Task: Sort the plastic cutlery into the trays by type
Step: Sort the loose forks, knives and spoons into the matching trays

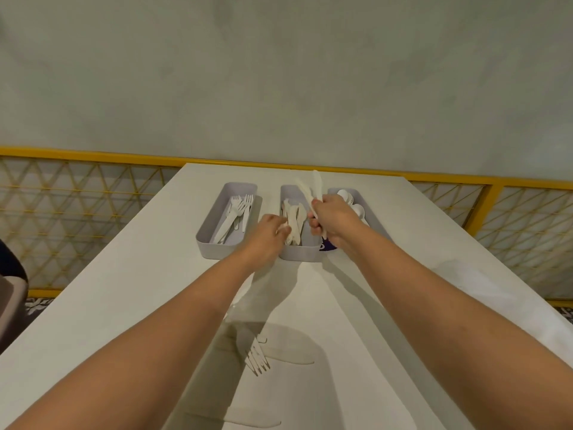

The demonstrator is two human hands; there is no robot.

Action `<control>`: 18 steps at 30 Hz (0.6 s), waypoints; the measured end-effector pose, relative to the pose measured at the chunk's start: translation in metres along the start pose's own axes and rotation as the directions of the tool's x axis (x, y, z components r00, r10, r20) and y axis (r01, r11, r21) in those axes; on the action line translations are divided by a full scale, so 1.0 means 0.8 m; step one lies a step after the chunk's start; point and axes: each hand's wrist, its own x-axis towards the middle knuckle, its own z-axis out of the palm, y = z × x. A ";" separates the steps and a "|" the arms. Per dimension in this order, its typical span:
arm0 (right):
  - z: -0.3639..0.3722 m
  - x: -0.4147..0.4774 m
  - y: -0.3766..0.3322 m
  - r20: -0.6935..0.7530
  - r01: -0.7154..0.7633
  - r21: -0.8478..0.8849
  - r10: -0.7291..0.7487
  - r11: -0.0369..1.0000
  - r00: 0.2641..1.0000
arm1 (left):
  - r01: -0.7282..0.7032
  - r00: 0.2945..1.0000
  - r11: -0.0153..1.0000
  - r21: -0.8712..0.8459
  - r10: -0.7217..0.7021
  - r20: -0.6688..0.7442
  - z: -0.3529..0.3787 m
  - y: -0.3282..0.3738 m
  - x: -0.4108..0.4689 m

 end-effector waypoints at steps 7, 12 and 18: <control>0.013 0.065 0.017 -0.098 -0.121 -0.414 0.088 0.902 0.991 | -0.115 0.993 0.927 0.358 0.098 0.065 0.012 -0.027 0.007; 0.027 0.072 0.016 -0.036 -0.144 -0.513 0.146 0.846 0.989 | -0.150 0.988 0.922 0.357 0.149 0.029 0.013 -0.030 0.006; 0.036 0.065 0.013 -0.010 -0.033 -0.797 0.042 0.603 0.999 | -0.144 0.989 0.930 0.339 0.150 0.007 0.016 -0.035 0.011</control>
